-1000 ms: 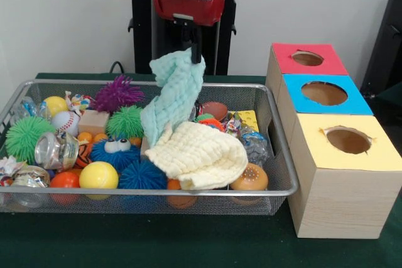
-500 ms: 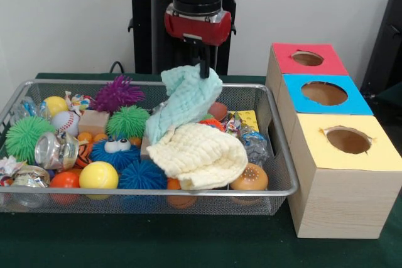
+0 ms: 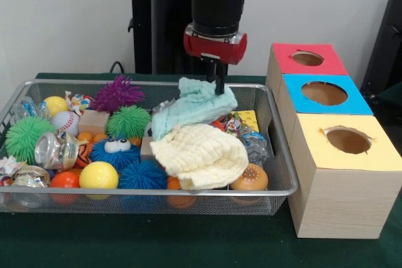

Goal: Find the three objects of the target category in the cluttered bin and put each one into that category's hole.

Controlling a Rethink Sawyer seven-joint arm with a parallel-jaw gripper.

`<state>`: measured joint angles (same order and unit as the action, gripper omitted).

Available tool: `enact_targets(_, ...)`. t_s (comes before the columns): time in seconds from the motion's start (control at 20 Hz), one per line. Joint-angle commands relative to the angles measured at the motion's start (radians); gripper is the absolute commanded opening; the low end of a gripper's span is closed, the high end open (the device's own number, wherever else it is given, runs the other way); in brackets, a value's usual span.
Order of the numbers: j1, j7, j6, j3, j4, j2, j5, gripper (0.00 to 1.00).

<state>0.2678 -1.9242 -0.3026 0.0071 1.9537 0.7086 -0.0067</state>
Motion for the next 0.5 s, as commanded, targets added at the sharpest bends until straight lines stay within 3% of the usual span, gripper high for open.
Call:
enact_targets(0.05, -0.026, -0.206, 0.039, -0.023, -0.078, -0.066, 0.056, 0.0)
enact_targets(0.15, -0.029, -0.198, 0.037, -0.029, -0.084, -0.069, 0.059, 0.0)
enact_targets(0.2, -0.033, -0.196, 0.039, -0.034, -0.082, -0.069, 0.064, 1.0)
enact_targets(0.5, -0.032, -0.191, 0.023, -0.042, -0.078, -0.064, 0.071, 1.0)
